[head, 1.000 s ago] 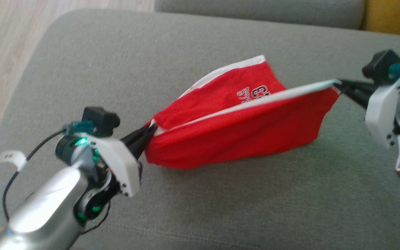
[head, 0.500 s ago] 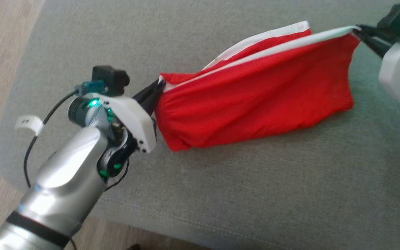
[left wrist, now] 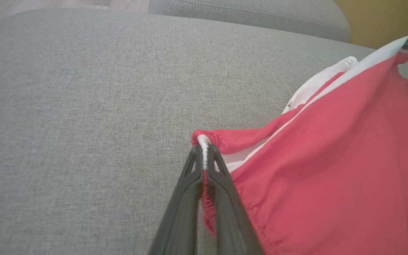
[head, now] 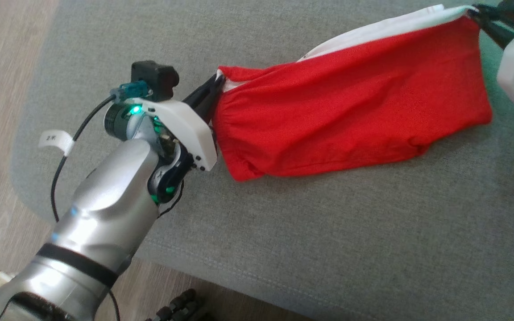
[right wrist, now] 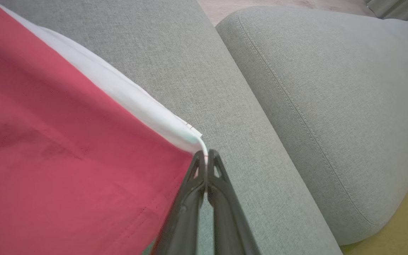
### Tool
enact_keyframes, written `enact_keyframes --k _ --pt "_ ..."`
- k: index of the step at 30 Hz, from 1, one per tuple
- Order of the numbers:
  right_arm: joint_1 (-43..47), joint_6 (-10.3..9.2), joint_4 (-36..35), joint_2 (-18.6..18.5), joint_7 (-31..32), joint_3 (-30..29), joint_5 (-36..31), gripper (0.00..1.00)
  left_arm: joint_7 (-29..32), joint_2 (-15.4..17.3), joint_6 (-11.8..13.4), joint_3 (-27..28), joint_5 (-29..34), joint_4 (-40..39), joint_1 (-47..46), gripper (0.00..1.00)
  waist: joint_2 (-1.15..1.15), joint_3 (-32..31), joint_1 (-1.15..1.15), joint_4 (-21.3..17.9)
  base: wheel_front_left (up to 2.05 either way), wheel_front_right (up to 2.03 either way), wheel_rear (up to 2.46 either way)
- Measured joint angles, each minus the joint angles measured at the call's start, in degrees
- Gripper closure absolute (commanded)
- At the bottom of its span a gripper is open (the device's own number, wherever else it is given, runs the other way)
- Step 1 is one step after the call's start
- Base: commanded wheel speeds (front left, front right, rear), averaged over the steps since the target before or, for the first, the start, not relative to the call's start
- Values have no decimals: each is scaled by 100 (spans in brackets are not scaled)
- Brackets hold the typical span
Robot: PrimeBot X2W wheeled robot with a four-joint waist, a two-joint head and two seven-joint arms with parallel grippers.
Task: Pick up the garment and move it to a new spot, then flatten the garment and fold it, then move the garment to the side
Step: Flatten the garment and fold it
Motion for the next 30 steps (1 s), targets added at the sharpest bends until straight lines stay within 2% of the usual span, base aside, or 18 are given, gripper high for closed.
enact_keyframes --k 4,5,6,7,8,13,19,25,30 --pt "-142 0 79 9 46 -7 38 100 -109 -157 -60 13 -12 328 -169 100 0 106 0 49 0 0 0" --pt "-152 0 93 18 47 -7 63 56 -108 -188 -83 12 -12 410 -193 100 0 123 0 55 0 0 0" --pt "-156 0 108 29 40 -7 91 0 -108 -221 -118 15 -18 488 -209 96 0 139 -1 60 0 0 0" --pt "-162 0 133 43 40 -7 142 0 -108 -247 -119 29 -64 544 -216 58 0 152 -1 64 0 0 0" --pt "-172 0 144 49 40 -7 147 0 -108 -266 -123 33 -91 619 -227 0 0 163 -1 67 0 0 0" --pt "-214 0 372 108 -107 -8 157 0 -226 -270 -165 63 -103 887 -357 0 0 140 -1 26 0 0 0" --pt "-210 0 1055 386 -942 -29 505 0 -645 -242 -105 300 -171 1039 -408 0 0 -94 -1 -107 0 0 0" --pt "54 0 1411 744 -2043 -111 765 0 -1039 -1 97 780 -322 838 -296 0 0 -493 -1 -332 0 0 0" --pt "722 0 1738 1068 -2565 -633 1161 0 -1103 293 392 1181 -320 226 261 0 0 -886 -1 -597 0 0 0"
